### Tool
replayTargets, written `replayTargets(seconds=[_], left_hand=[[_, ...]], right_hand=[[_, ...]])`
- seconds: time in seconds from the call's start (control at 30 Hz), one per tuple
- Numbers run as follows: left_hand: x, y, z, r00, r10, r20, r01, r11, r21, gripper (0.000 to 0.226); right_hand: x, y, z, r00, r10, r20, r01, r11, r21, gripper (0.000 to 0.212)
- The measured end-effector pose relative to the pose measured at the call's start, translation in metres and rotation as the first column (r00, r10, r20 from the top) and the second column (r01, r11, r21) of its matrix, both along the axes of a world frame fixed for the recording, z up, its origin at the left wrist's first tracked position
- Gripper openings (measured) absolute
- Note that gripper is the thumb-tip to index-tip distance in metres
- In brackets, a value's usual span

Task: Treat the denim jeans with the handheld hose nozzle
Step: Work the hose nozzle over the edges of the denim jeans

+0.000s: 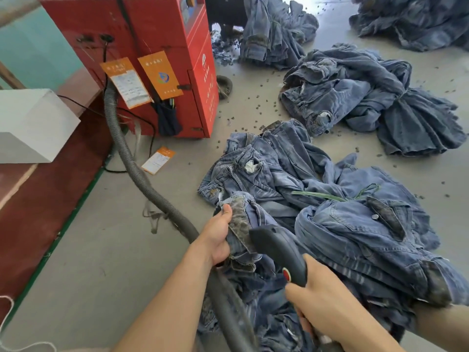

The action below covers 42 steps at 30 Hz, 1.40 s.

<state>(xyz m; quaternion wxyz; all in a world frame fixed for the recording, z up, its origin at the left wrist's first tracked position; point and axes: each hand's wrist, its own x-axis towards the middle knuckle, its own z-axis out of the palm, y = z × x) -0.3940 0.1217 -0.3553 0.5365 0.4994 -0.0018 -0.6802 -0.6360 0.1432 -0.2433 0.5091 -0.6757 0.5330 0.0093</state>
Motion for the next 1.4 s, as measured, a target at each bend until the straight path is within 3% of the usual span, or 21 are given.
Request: replayTargets(seconds=[0.07, 0.27, 0.43, 0.7, 0.87, 1.07, 1.27, 1.4], left_hand=[[-0.001, 0.003, -0.003, 1.0, -0.024, 0.012, 0.024, 1.0, 0.007, 0.052], [-0.003, 0.009, -0.002, 0.996, -0.053, 0.067, 0.054, 0.999, -0.008, 0.043], [-0.01, 0.005, 0.003, 0.999, -0.023, 0.024, 0.024, 0.999, -0.039, 0.045], [-0.006, 0.014, 0.002, 0.995, -0.002, -0.103, -0.004, 0.998, -0.059, 0.052], [-0.013, 0.014, 0.003, 0.993, 0.044, -0.106, -0.052, 0.996, -0.072, 0.049], [-0.009, 0.024, 0.006, 0.997, -0.036, -0.071, 0.03, 0.996, -0.081, 0.053], [-0.009, 0.025, 0.01, 0.998, -0.061, 0.002, 0.061, 0.995, -0.081, 0.048], [-0.003, 0.034, 0.008, 0.999, -0.03, 0.017, 0.031, 0.999, -0.044, 0.047]], right_hand=[[0.009, -0.002, -0.007, 1.0, -0.002, -0.006, 0.002, 1.0, -0.001, 0.016], [0.034, -0.035, -0.007, 0.97, -0.169, 0.176, 0.168, 0.986, 0.024, 0.012], [0.039, -0.021, -0.013, 0.992, -0.086, 0.089, 0.082, 0.996, 0.044, 0.017], [0.037, -0.034, -0.015, 0.939, -0.267, 0.216, 0.25, 0.963, 0.104, 0.009], [0.043, -0.023, -0.013, 0.976, -0.151, 0.16, 0.131, 0.983, 0.129, 0.01], [0.048, -0.057, -0.001, 0.878, -0.395, 0.27, 0.333, 0.909, 0.25, 0.009], [0.047, -0.033, -0.005, 0.937, -0.268, 0.226, 0.198, 0.936, 0.292, 0.008], [0.05, -0.061, -0.001, 0.876, -0.419, 0.238, 0.327, 0.88, 0.345, 0.013]])
